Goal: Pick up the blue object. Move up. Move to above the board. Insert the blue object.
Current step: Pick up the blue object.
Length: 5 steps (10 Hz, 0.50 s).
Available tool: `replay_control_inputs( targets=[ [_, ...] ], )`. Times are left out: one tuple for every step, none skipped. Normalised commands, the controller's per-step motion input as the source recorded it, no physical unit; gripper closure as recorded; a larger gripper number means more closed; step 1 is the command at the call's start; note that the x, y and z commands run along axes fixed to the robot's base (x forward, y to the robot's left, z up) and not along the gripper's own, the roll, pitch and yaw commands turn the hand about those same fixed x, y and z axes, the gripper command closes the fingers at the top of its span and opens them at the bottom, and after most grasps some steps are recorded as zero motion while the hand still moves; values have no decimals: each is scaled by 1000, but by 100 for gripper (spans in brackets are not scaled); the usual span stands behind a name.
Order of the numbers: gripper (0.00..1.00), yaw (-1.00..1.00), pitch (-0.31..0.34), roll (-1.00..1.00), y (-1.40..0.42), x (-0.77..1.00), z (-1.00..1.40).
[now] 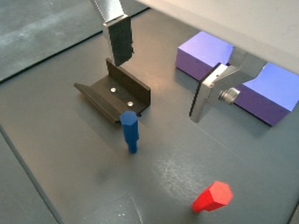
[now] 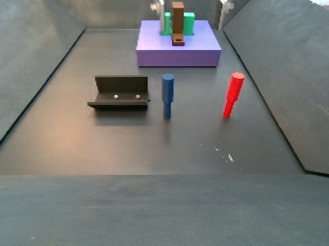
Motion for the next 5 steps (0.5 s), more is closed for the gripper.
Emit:
replay_control_inputs(
  targets=[
    [0,0,0,-10,0,0,-11],
    [0,0,0,-37,0,0,-66],
    [0,0,0,-56,0,0,-97],
    [0,0,0,-91,0,-14,-120],
    [0,0,0,-94,0,-9,-171]
  ],
)
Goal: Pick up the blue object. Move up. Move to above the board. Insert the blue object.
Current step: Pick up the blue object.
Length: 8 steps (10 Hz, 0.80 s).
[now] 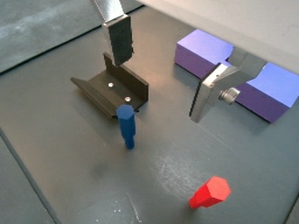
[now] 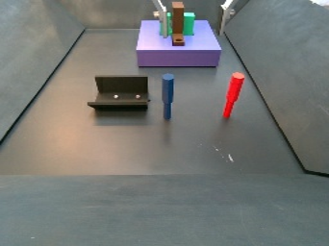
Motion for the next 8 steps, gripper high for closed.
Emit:
replay_control_inputs(
  targets=[
    [0,0,-3,-141,0,0,-174],
    [0,-114,-14,-403,574,183,-140],
    [0,0,40,-257,0,674,-126],
    [0,14,60,-151,-91,760,-123],
    [0,0,20,-143,-31,623,-220],
    [0,0,10,-121,-91,617,-306],
    [0,0,0,-93,-11,557,-437],
    [0,0,0,-19,-3,466,-480]
  ],
)
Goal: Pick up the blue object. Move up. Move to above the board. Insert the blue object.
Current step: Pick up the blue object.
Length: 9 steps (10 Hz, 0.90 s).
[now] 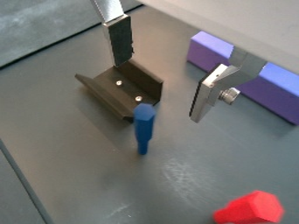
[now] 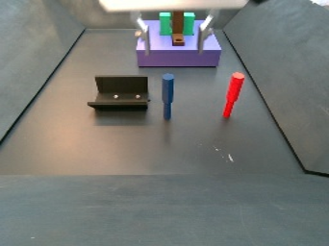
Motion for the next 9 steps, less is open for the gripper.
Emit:
replay_control_inputs(
  targets=[
    [0,0,0,39,0,306,-500],
    [0,-3,0,80,0,114,-497],
    [0,0,0,80,0,91,-454],
    [0,0,0,80,-6,111,-426],
    [0,0,0,120,0,0,-406],
    [0,0,0,166,0,0,-331],
    [0,0,0,214,0,0,-280],
    [0,0,0,257,6,0,-274],
    [0,-6,0,274,40,-9,-271]
  ],
)
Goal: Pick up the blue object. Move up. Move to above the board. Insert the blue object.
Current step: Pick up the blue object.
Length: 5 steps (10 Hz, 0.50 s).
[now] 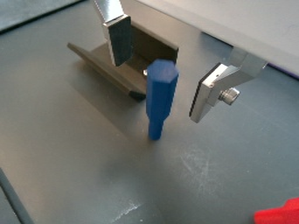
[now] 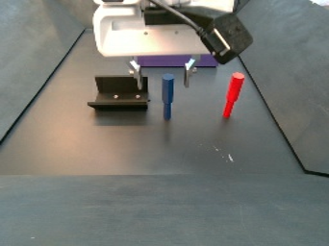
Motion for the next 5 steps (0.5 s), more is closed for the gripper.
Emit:
replay_control_inputs(
  targets=[
    [0,-3,0,210,80,-51,-226],
    [0,0,0,203,54,-34,-214],
    [0,-43,0,163,89,-66,-154],
    [0,-49,0,29,11,-34,-20],
    [0,-29,0,19,0,-11,0]
  ],
)
